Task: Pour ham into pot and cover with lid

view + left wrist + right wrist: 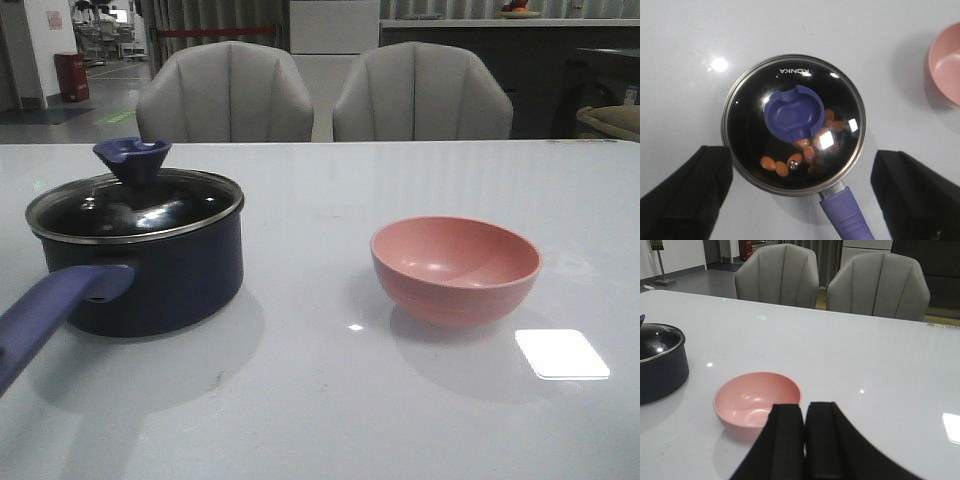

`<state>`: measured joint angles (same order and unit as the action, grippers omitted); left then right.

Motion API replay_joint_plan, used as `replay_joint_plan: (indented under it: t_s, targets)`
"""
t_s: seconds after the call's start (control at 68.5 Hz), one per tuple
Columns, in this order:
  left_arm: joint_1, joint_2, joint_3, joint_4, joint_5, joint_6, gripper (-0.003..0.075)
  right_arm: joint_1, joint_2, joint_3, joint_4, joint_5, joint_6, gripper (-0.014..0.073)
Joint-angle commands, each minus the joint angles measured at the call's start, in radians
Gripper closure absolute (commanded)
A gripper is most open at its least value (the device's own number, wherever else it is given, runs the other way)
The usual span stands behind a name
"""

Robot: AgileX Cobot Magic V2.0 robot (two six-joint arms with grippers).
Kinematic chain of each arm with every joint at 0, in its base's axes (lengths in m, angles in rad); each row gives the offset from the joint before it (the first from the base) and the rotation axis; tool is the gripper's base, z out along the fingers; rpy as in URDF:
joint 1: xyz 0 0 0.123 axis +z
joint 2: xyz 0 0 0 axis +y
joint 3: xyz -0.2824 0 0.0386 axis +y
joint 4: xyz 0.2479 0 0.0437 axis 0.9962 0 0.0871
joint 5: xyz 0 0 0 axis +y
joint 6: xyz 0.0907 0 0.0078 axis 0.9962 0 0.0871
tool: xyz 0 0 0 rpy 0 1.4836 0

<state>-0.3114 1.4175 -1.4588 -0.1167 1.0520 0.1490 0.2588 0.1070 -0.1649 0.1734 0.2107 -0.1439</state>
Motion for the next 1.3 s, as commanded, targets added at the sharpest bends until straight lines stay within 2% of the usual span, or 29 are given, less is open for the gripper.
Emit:
replay_joint_plan:
  t_s: [0.0, 0.438, 0.643, 0.716, 0.774, 0.964, 1.285]
  targets:
    - [-0.005, -0.147, 0.087, -0.047, -0.109, 0.002, 0.0115, 0.0, 0.009, -0.029, -0.004, -0.083, -0.009, 0.0433]
    - [-0.005, -0.744, 0.633, -0.072, -0.45, 0.002, 0.0115, 0.0, 0.009, -0.029, -0.004, -0.083, -0.009, 0.0433]
    - [-0.005, -1.07, 0.86, -0.07, -0.505, 0.002, 0.012, 0.0, 0.009, -0.029, -0.004, -0.083, -0.009, 0.0433]
    - [-0.005, -1.172, 0.93, -0.07, -0.522, 0.002, 0.0169, 0.0, 0.009, -0.029, -0.004, -0.083, -0.009, 0.0433]
    - [-0.005, -1.233, 0.974, -0.07, -0.54, 0.002, 0.0245, 0.0, 0.009, -0.029, -0.004, -0.083, -0.009, 0.0433]
    - [-0.005, -1.339, 1.074, -0.074, -0.627, 0.002, 0.0615, 0.0, 0.009, -0.029, -0.004, -0.083, -0.009, 0.0433]
    - [-0.005, -1.343, 1.086, -0.074, -0.62, 0.002, 0.0599, 0.0, 0.009, -0.029, -0.004, -0.083, -0.009, 0.0433]
